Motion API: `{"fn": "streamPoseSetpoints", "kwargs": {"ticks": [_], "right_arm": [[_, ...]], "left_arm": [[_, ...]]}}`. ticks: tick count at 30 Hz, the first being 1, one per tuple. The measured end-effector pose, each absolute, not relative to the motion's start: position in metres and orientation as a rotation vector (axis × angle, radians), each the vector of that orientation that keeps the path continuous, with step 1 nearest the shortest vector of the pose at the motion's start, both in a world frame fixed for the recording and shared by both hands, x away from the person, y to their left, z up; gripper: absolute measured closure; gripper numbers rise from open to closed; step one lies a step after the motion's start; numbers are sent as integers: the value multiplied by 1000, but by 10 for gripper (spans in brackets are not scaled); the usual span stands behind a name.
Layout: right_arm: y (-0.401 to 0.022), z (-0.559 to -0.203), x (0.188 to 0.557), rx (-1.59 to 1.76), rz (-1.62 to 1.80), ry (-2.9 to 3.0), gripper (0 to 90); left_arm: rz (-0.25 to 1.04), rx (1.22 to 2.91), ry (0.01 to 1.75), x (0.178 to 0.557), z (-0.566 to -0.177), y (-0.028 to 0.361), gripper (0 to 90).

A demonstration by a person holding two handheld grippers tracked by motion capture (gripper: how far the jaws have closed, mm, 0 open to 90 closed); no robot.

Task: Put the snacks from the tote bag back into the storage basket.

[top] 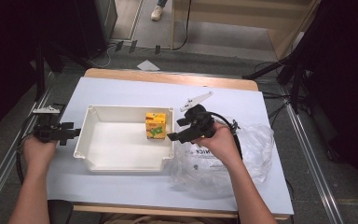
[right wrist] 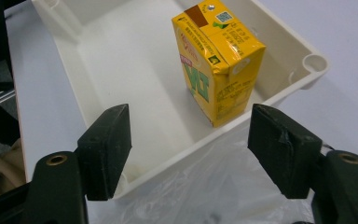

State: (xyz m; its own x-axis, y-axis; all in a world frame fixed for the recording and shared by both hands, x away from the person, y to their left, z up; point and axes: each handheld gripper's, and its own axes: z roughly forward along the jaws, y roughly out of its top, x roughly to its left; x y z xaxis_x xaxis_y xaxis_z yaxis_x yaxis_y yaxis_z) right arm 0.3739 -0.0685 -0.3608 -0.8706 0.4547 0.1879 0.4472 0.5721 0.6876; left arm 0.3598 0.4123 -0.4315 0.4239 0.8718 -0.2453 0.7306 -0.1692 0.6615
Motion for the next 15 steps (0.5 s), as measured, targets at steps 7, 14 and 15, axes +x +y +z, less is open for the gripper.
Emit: {"fn": "streamPoseSetpoints", "kwargs": {"ticks": [7,14,15], "right_arm": [[-88,-360,371,801,1240,2726,257],[-109,-364,371,828,1221,2703,243],[-111,-365,371,827,1222,2698,242]], "left_arm": [[250,1947,1353,360,-431,412,261],[249,1940,1347,359,-430,413,258],[252,1936,1348,359,-430,413,255]]}}
